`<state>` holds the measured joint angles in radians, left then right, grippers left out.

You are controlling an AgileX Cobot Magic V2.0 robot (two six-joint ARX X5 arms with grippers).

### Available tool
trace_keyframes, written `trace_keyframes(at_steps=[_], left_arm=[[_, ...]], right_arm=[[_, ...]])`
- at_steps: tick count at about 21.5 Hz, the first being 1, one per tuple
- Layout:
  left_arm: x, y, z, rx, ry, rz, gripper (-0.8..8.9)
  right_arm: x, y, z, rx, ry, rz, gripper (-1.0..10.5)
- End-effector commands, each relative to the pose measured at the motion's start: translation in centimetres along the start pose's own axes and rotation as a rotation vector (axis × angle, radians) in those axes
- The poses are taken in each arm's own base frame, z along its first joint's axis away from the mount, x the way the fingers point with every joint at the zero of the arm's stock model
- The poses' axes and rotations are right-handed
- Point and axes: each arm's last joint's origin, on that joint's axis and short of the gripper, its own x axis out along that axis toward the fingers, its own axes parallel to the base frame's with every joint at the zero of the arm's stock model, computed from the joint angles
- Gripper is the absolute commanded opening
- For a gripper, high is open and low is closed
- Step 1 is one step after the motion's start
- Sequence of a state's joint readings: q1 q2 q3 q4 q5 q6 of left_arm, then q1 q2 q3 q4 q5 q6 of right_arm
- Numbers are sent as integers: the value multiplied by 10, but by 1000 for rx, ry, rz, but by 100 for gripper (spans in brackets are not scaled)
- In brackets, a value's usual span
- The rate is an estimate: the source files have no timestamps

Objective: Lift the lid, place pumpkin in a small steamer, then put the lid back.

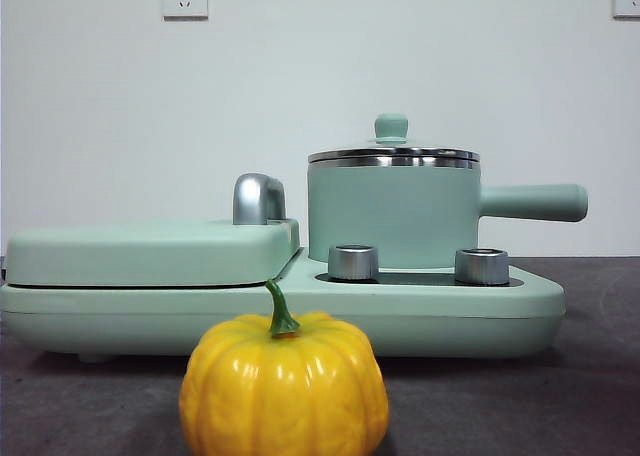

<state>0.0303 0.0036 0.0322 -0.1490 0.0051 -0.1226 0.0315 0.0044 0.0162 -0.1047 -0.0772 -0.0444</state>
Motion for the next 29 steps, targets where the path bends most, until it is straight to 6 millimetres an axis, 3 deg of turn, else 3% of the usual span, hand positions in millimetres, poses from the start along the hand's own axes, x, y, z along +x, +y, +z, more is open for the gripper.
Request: trace_keyframes(at_steps=[1, 6, 13, 18, 22, 29], left_arm=[[2, 1, -4, 1, 0, -2, 7], [2, 1, -5, -15, 3, -2, 7], [2, 1, -4, -345, 3, -2, 7], [2, 0, -3, -383, -15, -7, 7], [0, -1, 9, -382, -114, -40, 7], [-12, -5, 43, -353, -217, -70, 9]], right_arm=[[0, 0, 2, 13, -31, -2, 24], [0, 0, 4, 73, -50, 0, 24], [0, 0, 4, 281, -48, 4, 24], [0, 0, 6, 321, -68, 8, 24], [-2, -1, 15, 355, -104, 14, 12], [-16, -1, 52, 359, -213, 31, 12]])
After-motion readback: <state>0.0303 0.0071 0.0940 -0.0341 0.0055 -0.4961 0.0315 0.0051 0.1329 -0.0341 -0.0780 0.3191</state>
